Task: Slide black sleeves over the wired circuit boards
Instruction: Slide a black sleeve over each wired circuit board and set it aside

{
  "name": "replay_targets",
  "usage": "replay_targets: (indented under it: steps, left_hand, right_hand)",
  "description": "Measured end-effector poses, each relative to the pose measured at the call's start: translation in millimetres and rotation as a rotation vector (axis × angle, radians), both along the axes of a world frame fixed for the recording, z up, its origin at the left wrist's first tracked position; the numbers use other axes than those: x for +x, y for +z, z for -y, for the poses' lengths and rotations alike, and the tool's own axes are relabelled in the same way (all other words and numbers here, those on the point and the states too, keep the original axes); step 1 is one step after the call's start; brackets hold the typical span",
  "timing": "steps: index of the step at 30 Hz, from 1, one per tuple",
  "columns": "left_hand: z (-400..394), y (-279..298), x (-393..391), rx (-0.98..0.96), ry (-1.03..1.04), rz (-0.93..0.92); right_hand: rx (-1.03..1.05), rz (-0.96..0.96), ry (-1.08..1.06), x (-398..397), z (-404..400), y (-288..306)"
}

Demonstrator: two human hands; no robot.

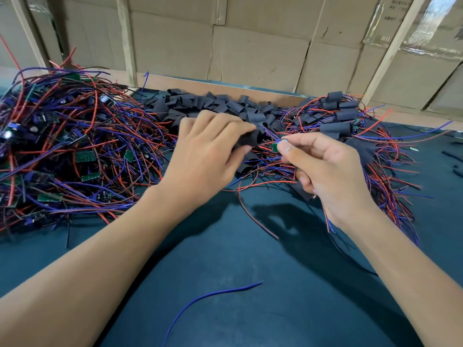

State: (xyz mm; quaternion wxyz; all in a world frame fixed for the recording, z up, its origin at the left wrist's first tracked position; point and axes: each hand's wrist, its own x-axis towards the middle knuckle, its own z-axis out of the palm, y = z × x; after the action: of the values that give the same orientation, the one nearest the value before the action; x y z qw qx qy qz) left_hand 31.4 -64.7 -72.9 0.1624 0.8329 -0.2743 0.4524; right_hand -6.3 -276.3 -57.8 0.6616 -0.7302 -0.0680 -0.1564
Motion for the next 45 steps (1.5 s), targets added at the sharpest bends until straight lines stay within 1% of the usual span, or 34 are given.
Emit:
replay_targets:
  steps: [4, 11, 18, 25, 32, 35, 39, 45]
  left_hand:
    - [8, -3, -4, 0.04, -0.057, -0.005]
    - [10, -4, -4, 0.004, -0.161, -0.139]
    - [15, -7, -7, 0.0, -0.171, -0.108]
    - [15, -7, -6, -0.042, -0.239, -0.113]
    - [19, -7, -9, -0.039, -0.272, -0.132]
    - [21, -6, -10, -0.024, -0.295, -0.149]
    - [20, -5, -11, -0.006, -0.275, -0.144]
    - [20, -4, -13, -0.003, -0.294, -0.133]
  right_hand:
    - [0.012, 0.005, 0.045, 1, 1, -2]
    - [-0.017, 0.01, 0.043, 2, 0, -4]
    - [0.0, -0.014, 0.092, 2, -1, -6]
    - [0.016, 0.002, 0.169, 2, 1, -5]
    - [0.099, 0.015, 0.234, 1, 2, -3]
    - [0.097, 0.029, 0.241, 1, 3, -3]
    - [0.088, 0.031, 0.25, 0, 3, -3]
    - [0.1, -0.011, 0.178, 0, -2, -2]
